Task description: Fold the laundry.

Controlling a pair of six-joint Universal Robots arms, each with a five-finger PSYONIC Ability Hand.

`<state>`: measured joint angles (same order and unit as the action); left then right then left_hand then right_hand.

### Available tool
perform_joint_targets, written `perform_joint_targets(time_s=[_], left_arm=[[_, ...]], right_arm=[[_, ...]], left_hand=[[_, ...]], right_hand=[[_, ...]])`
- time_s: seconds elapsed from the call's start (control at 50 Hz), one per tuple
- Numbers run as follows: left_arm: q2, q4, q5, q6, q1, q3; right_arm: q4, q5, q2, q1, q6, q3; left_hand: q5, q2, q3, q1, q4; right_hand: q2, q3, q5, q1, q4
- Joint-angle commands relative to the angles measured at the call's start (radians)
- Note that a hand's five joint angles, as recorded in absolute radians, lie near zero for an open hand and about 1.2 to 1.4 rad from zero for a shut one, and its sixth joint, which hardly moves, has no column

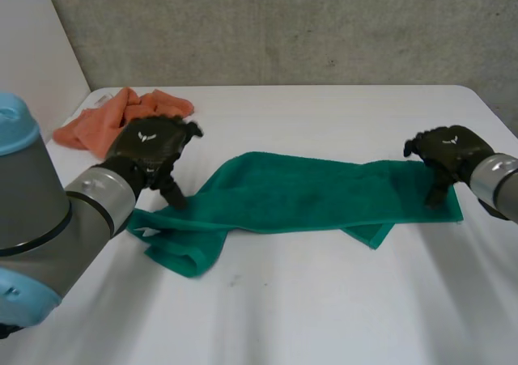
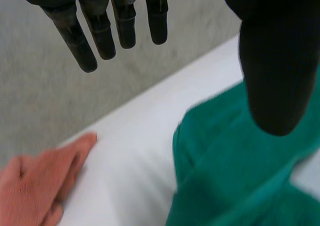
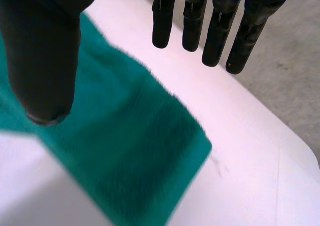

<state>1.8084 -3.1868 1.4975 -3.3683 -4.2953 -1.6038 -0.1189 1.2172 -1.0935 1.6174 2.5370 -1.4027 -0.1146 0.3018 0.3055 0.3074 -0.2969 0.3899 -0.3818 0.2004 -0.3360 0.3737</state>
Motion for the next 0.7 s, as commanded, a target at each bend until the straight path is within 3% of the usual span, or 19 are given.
perform_joint_targets(time_s=[0.02, 0.12, 0.34, 0.56, 0.7], left_arm=[[0.146, -0.01, -0.006, -0.123, -0.129, 0.022], [0.244, -0.008, -0.011, -0.177, -0.17, 0.039], [0.287, -0.005, -0.072, -0.178, -0.176, 0.054], [0.318, -0.004, -0.066, -0.174, -0.161, 0.1], [0.309, -0.007, -0.06, -0.169, -0.146, 0.1]], right_arm=[[-0.033, -0.034, 0.099, -0.059, -0.227, -0.009], [-0.018, -0.047, 0.171, -0.08, -0.241, 0.019], [0.025, -0.076, 0.238, -0.09, -0.236, 0.068], [0.051, -0.08, 0.25, -0.083, -0.184, 0.1], [0.051, -0.08, 0.268, -0.08, -0.149, 0.139]], left_hand=[[-0.092, 0.079, 0.075, 0.073, -0.084], [-0.244, 0.231, 0.228, 0.226, -0.236], [-0.505, 0.493, 0.489, 0.487, -0.498], [-1.107, 1.094, 1.09, 1.088, -1.099], [-1.107, 1.094, 1.091, 1.089, -1.099]], right_hand=[[0.083, -0.091, 0.098, -0.137, 0.099], [0.141, -0.149, 0.156, -0.195, 0.157], [0.314, -0.322, 0.329, -0.368, 0.331], [0.406, -0.414, 0.421, -0.459, 0.422], [0.408, -0.417, 0.423, -0.462, 0.425]])
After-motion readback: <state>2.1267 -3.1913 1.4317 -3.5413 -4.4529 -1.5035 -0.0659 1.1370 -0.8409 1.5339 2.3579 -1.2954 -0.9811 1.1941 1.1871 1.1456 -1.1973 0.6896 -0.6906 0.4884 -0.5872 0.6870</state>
